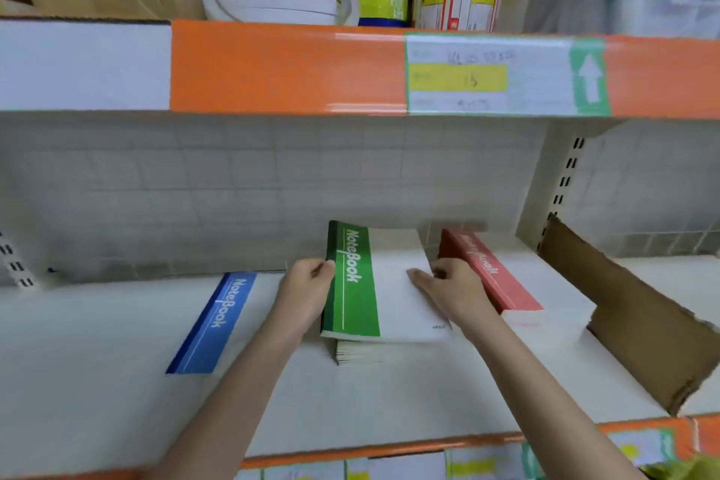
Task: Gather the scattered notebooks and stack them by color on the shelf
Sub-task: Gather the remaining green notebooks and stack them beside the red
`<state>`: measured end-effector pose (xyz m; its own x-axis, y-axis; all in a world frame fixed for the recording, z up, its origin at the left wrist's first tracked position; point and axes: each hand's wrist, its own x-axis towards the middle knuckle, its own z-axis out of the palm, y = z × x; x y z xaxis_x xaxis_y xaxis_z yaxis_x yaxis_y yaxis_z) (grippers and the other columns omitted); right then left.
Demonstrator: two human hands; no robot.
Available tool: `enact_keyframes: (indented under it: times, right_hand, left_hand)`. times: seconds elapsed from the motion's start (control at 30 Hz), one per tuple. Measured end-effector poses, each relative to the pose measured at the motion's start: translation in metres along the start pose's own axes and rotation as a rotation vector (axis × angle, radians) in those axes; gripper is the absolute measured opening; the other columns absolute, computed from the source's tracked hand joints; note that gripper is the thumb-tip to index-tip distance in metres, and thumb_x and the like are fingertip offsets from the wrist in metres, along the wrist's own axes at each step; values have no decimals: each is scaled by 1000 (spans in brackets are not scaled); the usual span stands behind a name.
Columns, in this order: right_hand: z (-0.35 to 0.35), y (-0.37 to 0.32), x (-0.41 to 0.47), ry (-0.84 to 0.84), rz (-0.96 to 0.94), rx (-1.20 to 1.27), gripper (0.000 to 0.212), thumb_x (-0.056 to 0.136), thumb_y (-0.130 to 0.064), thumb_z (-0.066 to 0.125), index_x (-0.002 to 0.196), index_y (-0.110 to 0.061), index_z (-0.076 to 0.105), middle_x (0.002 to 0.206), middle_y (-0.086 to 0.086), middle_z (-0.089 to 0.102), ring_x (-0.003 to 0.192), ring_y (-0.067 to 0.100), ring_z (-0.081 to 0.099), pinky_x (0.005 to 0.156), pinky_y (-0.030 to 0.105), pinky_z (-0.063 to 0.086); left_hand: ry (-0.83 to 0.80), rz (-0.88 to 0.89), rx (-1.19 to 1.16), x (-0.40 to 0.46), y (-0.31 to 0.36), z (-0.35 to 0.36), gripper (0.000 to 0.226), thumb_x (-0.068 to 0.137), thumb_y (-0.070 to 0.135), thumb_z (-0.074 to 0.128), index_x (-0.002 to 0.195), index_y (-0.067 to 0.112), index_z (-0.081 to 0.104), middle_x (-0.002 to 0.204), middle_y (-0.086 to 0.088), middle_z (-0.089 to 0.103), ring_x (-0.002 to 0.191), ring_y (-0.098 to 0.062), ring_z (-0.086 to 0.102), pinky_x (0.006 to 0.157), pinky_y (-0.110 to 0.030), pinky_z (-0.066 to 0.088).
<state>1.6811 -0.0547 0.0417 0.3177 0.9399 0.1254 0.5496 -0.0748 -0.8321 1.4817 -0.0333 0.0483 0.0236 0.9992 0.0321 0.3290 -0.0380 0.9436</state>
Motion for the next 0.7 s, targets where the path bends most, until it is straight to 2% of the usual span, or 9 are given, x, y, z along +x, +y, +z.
enact_keyframes:
  times: [0.1, 0.17, 0.23, 0.27, 0.33, 0.4, 0.53, 0.6, 0.7]
  right_hand:
    - [1, 5, 17, -16, -31, -32, 51, 85, -30, 66, 50, -18, 31, 40, -11, 33, 37, 5, 33, 38, 14, 24]
    - [1, 6, 27, -12, -51, -72, 50, 85, -28, 67, 48, -22, 35, 41, -12, 37, 39, 2, 36, 36, 10, 31]
    - [2, 8, 35, -33, -67, -109, 46, 86, -29, 66, 50, -18, 41, 47, -8, 44, 46, 8, 42, 37, 12, 31]
    - [3, 9, 38, -65, -65, -126, 40, 87, -31, 65, 55, -13, 49, 53, -4, 51, 51, 12, 47, 38, 13, 30]
    - [6, 11, 42, -113, -52, -142, 32, 88, -33, 63, 78, -3, 63, 73, 6, 63, 65, 20, 57, 46, 18, 35]
    - [8, 14, 43, -114, -61, -149, 36, 88, -34, 63, 88, 2, 63, 81, 10, 64, 73, 24, 60, 50, 21, 37]
    - [11, 19, 44, -81, -99, -172, 35, 88, -33, 62, 89, 2, 63, 83, 10, 66, 76, 25, 62, 58, 26, 43]
    - [13, 22, 45, -66, -125, -190, 33, 88, -32, 62, 87, 0, 63, 79, 9, 66, 70, 22, 60, 52, 23, 40]
    - [17, 26, 44, -33, -147, -218, 32, 88, -32, 62, 74, -3, 57, 66, 4, 57, 60, 19, 54, 48, 23, 34]
  left_hand:
    - [45, -3, 126, 10, 2, 5, 23, 98, 24, 46, 88, 9, 60, 89, -16, 66, 97, -37, 64, 89, -41, 48]
    - [49, -5, 183, 17, 0, 8, 29, 98, 24, 47, 93, 1, 66, 95, -19, 69, 97, -34, 64, 88, -39, 49]
    - [57, -3, 226, 23, -3, 12, 32, 98, 22, 48, 94, -3, 67, 95, -20, 70, 92, -33, 65, 80, -35, 49]
    - [67, 0, 250, 24, -6, 14, 32, 98, 22, 48, 90, -3, 67, 91, -19, 70, 89, -33, 65, 75, -33, 47]
    - [90, 2, 285, 25, -10, 17, 32, 99, 21, 47, 86, -1, 67, 85, -16, 70, 86, -31, 65, 70, -32, 46]
    - [106, 12, 304, 25, -13, 20, 32, 99, 22, 47, 91, -1, 69, 88, -17, 71, 86, -32, 66, 73, -34, 49]
    - [133, 58, 398, 25, -19, 25, 34, 99, 21, 44, 92, -3, 68, 89, -18, 71, 84, -31, 65, 68, -33, 47]
    - [150, 78, 438, 27, -22, 27, 35, 99, 20, 42, 92, -3, 67, 88, -17, 70, 81, -29, 65, 65, -31, 48]
    - [175, 107, 486, 28, -23, 30, 35, 99, 19, 42, 86, -1, 67, 81, -14, 69, 70, -23, 61, 57, -24, 44]
